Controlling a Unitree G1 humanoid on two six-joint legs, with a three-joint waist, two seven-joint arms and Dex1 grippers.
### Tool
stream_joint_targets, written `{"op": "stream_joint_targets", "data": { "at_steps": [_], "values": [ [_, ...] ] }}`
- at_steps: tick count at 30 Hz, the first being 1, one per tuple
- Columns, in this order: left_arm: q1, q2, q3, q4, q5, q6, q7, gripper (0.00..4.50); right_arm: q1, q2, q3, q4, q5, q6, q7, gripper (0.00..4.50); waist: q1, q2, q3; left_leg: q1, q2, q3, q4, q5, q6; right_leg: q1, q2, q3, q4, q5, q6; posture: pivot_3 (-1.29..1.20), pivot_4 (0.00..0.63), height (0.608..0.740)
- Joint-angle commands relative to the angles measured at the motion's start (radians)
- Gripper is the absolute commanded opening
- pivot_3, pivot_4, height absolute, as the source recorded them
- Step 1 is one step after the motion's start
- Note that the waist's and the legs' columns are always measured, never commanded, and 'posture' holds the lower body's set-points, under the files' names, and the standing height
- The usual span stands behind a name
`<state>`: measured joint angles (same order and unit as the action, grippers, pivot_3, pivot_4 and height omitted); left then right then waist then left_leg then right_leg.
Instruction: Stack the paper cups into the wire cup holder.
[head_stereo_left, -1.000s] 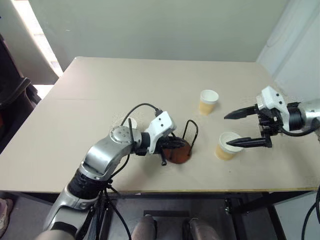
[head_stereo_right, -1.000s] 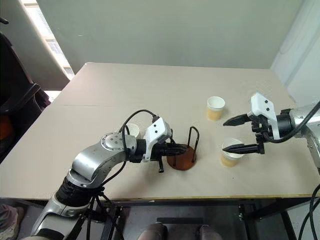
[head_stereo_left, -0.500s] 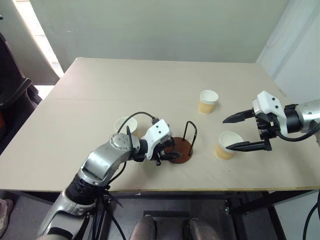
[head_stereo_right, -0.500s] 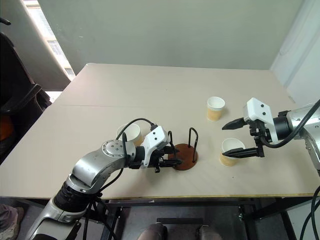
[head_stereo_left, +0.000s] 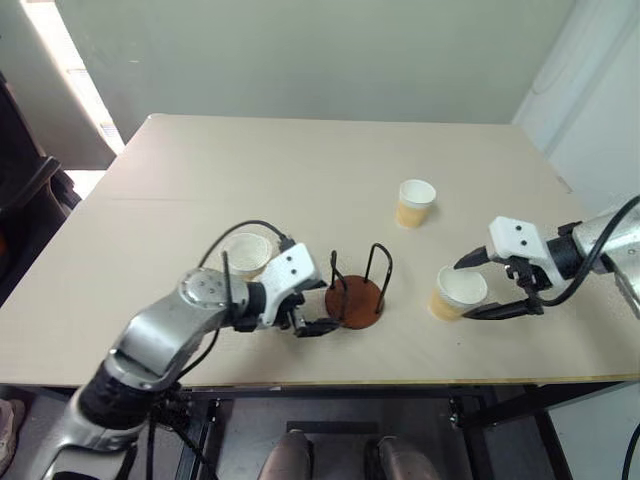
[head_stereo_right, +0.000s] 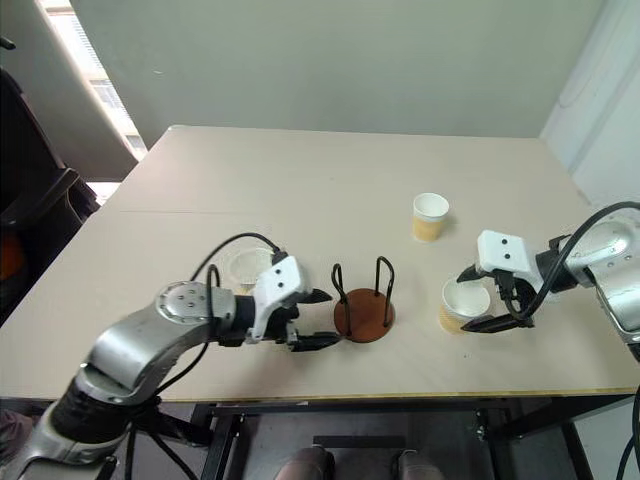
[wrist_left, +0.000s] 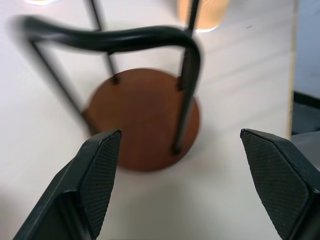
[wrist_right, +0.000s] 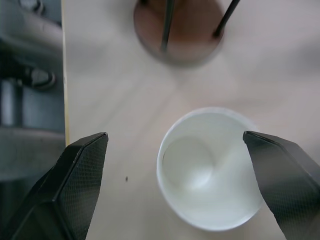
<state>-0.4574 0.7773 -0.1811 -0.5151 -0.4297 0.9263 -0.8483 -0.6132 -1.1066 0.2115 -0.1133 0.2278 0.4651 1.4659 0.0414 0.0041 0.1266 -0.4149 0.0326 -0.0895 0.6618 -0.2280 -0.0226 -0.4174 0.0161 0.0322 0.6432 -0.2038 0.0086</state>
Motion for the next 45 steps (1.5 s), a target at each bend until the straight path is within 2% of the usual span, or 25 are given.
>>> {"op": "stream_joint_targets", "data": {
  "at_steps": [1,5,7,13,16,26,34,37,41,45],
  "values": [
    [0.048,0.056,0.110,-0.064,-0.049,-0.056,-0.056,4.09,0.009,-0.006,0.003,-0.025,-0.022,-0.005,0.001,4.50,-0.001,0.000,0.000,0.000,0.000,0.000,0.000,-0.001,0.000,0.000,0.000,0.000,0.000,0.000,0.000,0.00,0.150,0.740],
    [0.073,0.098,0.222,-0.043,-0.066,-0.105,-0.067,4.09,0.039,0.023,0.025,-0.035,-0.044,0.008,-0.026,4.50,-0.001,0.000,0.000,0.000,0.000,-0.001,0.000,-0.003,0.000,0.000,0.000,0.000,0.000,-0.002,-0.003,0.00,0.150,0.740],
    [0.073,0.133,0.269,-0.023,-0.065,-0.132,-0.088,4.09,0.050,0.041,0.039,-0.030,-0.070,0.007,-0.052,4.50,-0.002,0.000,0.000,0.000,0.000,-0.001,0.000,-0.003,0.000,0.000,0.000,0.000,0.000,-0.006,-0.010,0.00,0.150,0.740],
    [0.017,0.144,0.413,0.017,-0.187,-0.128,-0.109,4.09,0.053,0.092,0.046,-0.023,-0.106,0.013,-0.109,4.50,-0.004,0.000,0.000,0.001,0.000,-0.002,0.000,-0.003,0.000,-0.001,-0.001,0.000,0.002,-0.005,-0.011,0.00,0.150,0.740],
    [0.046,0.168,0.438,-0.015,-0.211,-0.151,-0.137,4.12,0.053,0.098,0.048,-0.018,-0.116,0.009,-0.114,3.59,-0.008,0.000,0.000,0.001,0.000,-0.001,0.000,-0.003,0.000,-0.001,-0.001,0.000,0.001,-0.004,-0.011,0.00,0.150,0.740],
    [0.149,0.223,0.594,0.009,-0.259,-0.238,-0.219,4.12,0.042,0.100,0.044,-0.009,-0.121,-0.010,-0.092,0.01,-0.013,0.000,0.000,0.001,0.001,-0.001,-0.001,-0.007,-0.001,-0.002,-0.001,-0.001,0.001,-0.004,-0.011,0.00,0.150,0.740],
    [0.170,0.235,0.602,0.008,-0.304,-0.251,-0.234,4.12,-0.097,0.062,-0.070,-0.018,0.019,0.024,0.018,0.01,-0.016,0.001,0.001,0.000,0.001,-0.001,0.000,-0.007,-0.001,-0.003,-0.001,-0.001,0.002,-0.006,-0.015,0.00,0.150,0.740],
    [0.166,0.240,0.576,0.006,-0.309,-0.259,-0.253,4.12,-0.234,0.075,-0.109,-0.016,0.103,0.045,0.065,0.01,-0.019,0.001,0.001,0.000,0.001,-0.001,-0.001,-0.007,-0.001,-0.003,-0.001,-0.001,0.002,-0.007,-0.016,0.00,0.150,0.740],
    [0.168,0.257,0.567,0.051,-0.279,-0.288,-0.267,4.12,-0.424,0.182,-0.095,0.028,0.148,0.026,0.059,0.01,-0.027,0.001,0.000,0.000,0.002,-0.001,-0.003,-0.007,-0.001,-0.006,0.000,-0.001,0.002,-0.008,-0.018,0.00,0.150,0.740],
    [0.186,0.275,0.560,0.075,-0.248,-0.313,-0.270,4.12,-0.469,0.318,-0.023,0.028,0.123,-0.008,0.025,0.01,-0.034,0.001,0.000,0.000,0.004,-0.001,-0.006,-0.007,-0.001,-0.008,0.001,-0.003,0.003,-0.008,-0.021,0.00,0.150,0.740]
  ]
}}
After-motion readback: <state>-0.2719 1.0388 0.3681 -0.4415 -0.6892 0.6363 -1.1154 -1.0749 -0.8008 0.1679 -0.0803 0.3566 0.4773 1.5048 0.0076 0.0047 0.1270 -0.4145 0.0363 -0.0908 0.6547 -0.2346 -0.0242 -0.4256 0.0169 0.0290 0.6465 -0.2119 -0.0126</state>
